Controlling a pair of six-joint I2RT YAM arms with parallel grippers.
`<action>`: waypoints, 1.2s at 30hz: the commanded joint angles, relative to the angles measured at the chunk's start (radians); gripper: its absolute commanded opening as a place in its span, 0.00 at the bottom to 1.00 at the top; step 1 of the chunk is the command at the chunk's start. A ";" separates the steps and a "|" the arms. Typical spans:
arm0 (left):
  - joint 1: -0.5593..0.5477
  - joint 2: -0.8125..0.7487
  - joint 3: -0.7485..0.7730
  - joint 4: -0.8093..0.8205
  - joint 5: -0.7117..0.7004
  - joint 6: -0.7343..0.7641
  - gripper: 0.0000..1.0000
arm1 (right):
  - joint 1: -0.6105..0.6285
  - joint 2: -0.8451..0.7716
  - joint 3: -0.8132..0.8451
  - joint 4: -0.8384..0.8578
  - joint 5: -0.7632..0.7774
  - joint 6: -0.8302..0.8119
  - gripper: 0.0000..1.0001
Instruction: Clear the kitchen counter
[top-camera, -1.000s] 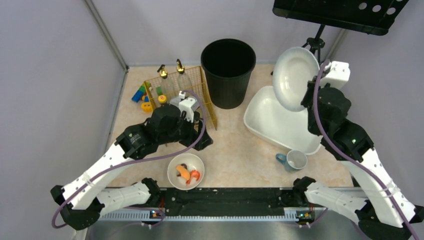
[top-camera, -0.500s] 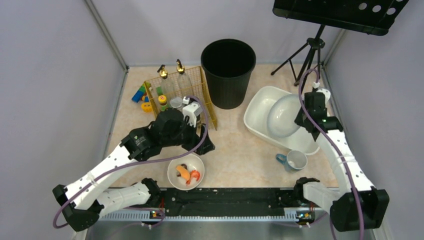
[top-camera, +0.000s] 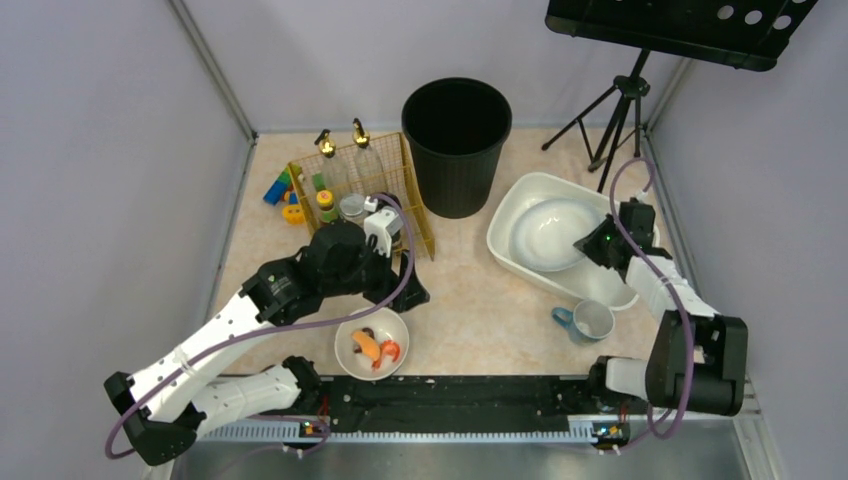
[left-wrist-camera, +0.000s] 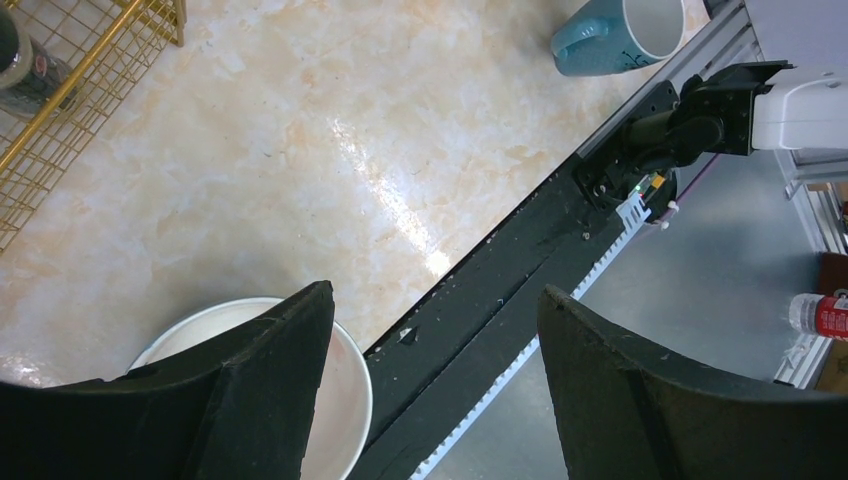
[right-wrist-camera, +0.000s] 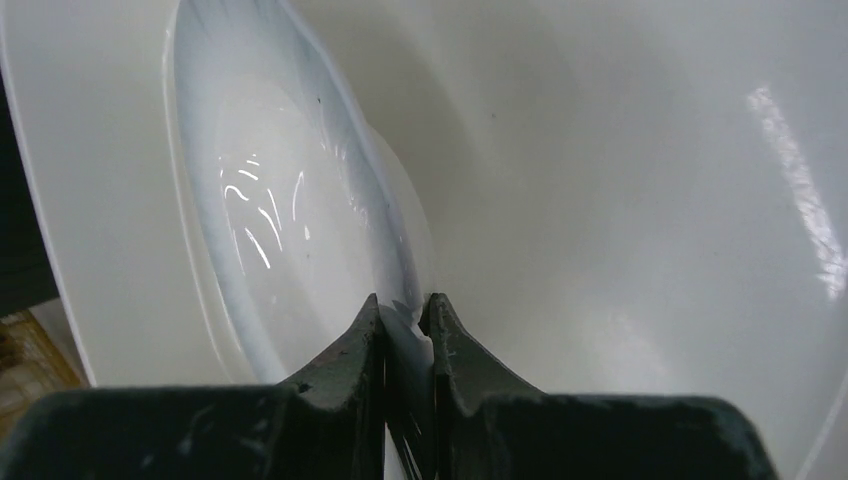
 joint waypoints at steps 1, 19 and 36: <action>0.004 -0.014 0.004 0.044 -0.002 -0.003 0.79 | -0.039 0.089 -0.054 0.272 -0.103 0.136 0.00; 0.004 0.023 0.011 0.038 -0.020 0.001 0.79 | -0.039 0.252 -0.115 0.412 -0.117 0.246 0.72; 0.007 0.010 0.071 -0.048 -0.212 0.031 0.97 | -0.039 -0.365 0.107 -0.135 0.040 -0.015 0.79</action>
